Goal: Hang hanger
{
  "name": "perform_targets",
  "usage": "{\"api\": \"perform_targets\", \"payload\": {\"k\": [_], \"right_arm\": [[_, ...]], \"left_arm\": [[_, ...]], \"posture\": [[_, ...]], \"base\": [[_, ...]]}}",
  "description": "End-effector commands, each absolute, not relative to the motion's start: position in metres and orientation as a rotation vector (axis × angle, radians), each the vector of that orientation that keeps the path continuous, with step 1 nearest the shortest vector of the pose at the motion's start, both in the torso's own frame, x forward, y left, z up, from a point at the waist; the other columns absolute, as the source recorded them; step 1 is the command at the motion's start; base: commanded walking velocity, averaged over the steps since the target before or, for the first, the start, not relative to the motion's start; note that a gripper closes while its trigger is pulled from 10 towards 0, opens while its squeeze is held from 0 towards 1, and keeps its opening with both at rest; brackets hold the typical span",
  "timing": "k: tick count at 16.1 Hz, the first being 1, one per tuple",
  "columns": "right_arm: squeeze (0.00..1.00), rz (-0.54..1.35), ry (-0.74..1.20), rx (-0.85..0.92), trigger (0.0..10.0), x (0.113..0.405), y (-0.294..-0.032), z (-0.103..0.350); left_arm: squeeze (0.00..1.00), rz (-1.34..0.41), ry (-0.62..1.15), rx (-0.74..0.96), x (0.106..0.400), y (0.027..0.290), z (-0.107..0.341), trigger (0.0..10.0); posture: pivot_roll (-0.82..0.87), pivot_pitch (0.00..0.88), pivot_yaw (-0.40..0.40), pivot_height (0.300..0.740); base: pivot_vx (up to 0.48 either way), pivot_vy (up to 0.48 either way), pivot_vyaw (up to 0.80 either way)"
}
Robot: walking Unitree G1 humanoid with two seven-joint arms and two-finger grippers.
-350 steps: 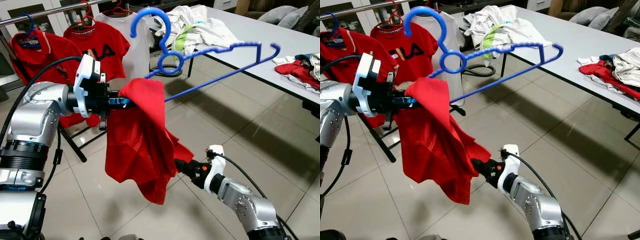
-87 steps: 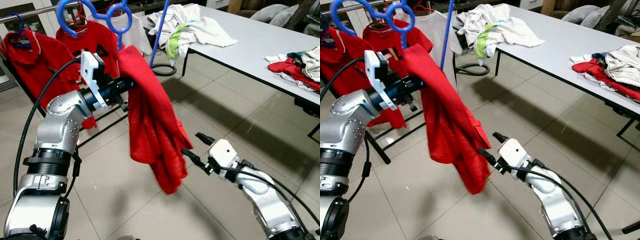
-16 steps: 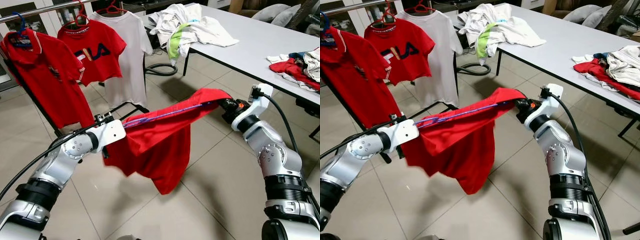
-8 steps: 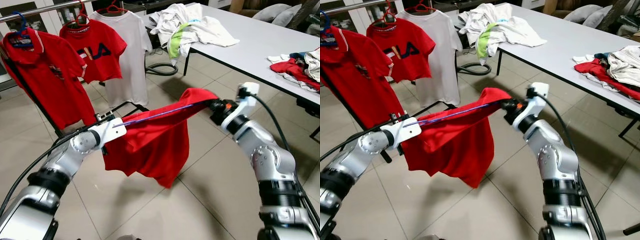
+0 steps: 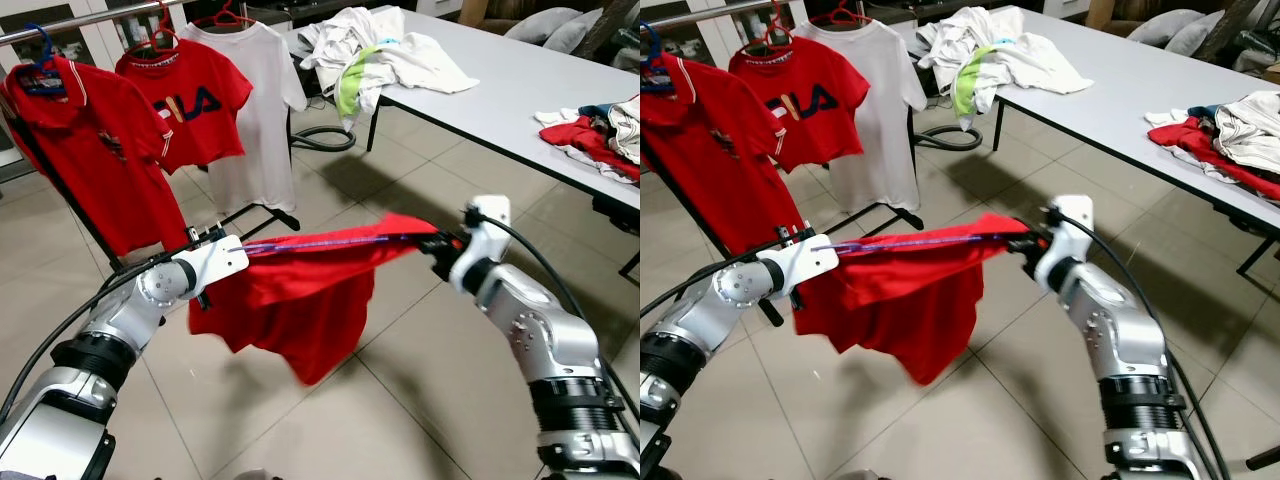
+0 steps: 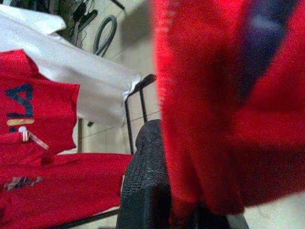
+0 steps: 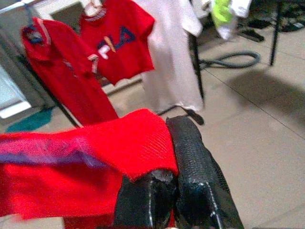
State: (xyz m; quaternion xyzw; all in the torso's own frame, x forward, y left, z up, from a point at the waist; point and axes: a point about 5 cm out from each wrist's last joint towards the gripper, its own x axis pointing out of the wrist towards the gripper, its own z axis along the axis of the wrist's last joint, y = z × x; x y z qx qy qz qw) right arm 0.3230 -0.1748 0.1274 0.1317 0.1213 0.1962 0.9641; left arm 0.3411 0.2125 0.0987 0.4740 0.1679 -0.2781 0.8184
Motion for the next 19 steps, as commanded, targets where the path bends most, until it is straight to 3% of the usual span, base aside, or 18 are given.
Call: {"api": "perform_targets", "payload": {"k": [1, 2, 5, 12, 15, 19], "right_arm": [[0.00, 0.332, 0.212, 0.262, 0.0, 0.328, -0.189, 0.133], [0.00, 0.274, 0.224, 0.278, 0.0, 0.334, -0.202, 0.128], [0.00, 0.259, 0.231, 0.270, 0.0, 0.338, -0.208, 0.125], [0.00, 0.349, 0.168, 0.298, 0.0, 0.339, -0.188, 0.139], [0.00, 0.407, 0.148, 0.288, 0.0, 0.335, -0.175, 0.147], [0.00, 0.447, 0.139, 0.299, 0.0, 0.331, -0.162, 0.151]], "left_arm": [[0.00, -0.591, 0.368, 1.013, 0.338, 0.221, 0.101, 0.0], [0.00, -0.630, 0.377, 1.016, 0.333, 0.222, 0.098, 0.0], [0.00, -0.651, 0.411, 1.030, 0.328, 0.228, 0.095, 0.0], [0.00, -0.614, 0.587, 1.048, 0.322, 0.242, 0.083, 0.0], [0.00, -0.503, 0.687, 1.089, 0.332, 0.258, 0.092, 0.0], [0.00, -0.492, 0.806, 1.120, 0.336, 0.266, 0.095, 0.0]], "posture": [[-0.03, 0.000, 0.052, 0.740], [-0.03, 0.000, 0.053, 0.740], [-0.01, 0.000, 0.053, 0.740], [-0.01, 0.000, 0.058, 0.740], [-0.01, 0.000, 0.060, 0.740], [-0.01, 0.000, 0.060, 0.740]], "base": [[0.000, 0.000, 0.00], [0.000, 0.000, 0.00], [0.000, 0.000, 0.00], [0.000, 0.000, 0.00], [0.000, 0.000, 0.00], [0.000, 0.000, 0.00]]}}
